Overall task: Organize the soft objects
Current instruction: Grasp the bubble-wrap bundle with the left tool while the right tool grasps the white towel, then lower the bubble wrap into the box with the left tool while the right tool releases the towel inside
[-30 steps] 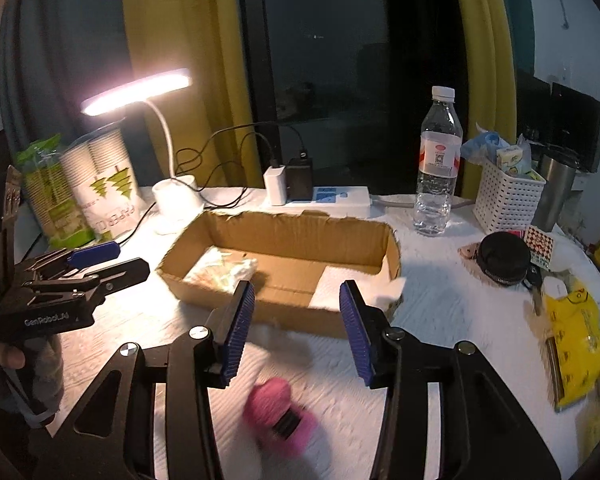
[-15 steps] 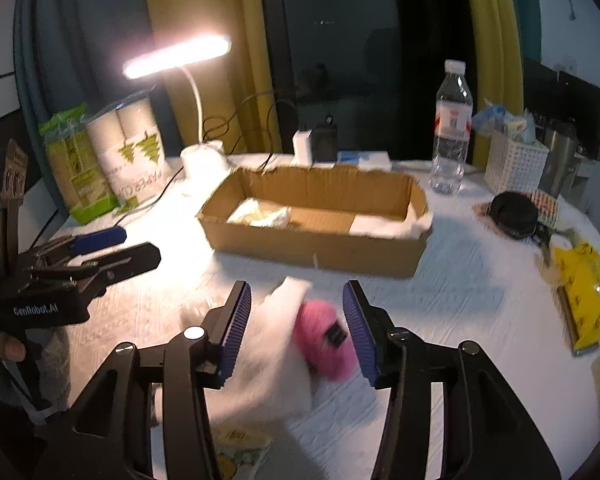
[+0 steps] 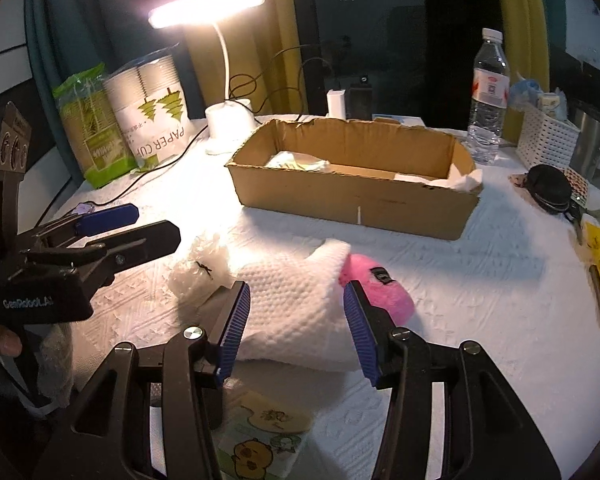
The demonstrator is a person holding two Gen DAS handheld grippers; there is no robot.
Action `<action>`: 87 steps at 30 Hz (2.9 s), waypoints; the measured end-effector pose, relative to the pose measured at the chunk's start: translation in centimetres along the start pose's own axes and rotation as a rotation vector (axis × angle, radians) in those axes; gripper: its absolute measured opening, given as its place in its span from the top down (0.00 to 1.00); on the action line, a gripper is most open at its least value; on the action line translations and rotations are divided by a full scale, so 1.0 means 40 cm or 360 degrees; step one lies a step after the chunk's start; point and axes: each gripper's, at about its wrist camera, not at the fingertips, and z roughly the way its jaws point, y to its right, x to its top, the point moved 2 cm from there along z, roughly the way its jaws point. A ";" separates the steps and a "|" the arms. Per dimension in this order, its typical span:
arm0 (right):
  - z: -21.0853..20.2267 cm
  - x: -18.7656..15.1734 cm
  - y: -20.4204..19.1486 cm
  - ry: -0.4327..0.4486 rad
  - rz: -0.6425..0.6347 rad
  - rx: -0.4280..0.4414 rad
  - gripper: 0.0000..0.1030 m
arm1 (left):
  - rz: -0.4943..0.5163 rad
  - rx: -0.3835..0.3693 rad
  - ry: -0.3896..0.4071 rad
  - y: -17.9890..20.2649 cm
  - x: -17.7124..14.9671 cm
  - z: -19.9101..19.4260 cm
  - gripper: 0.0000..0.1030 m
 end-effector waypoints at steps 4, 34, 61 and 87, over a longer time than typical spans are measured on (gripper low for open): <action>0.028 -0.005 -0.013 -0.0050 -0.0021 -0.0004 0.50 | -0.0016 0.0011 -0.0011 -0.015 -0.007 0.003 0.09; -0.099 0.065 0.098 0.0242 0.0004 -0.0063 0.94 | 0.0066 0.0181 -0.0313 0.000 -0.061 0.180 0.27; -0.142 0.088 0.161 0.0325 0.0022 -0.0113 0.94 | 0.0234 0.0138 -0.0129 0.082 0.055 0.097 0.60; -0.205 0.246 0.155 0.0549 -0.0145 -0.0144 0.94 | 0.0186 -0.0002 0.0133 0.129 0.225 0.016 0.60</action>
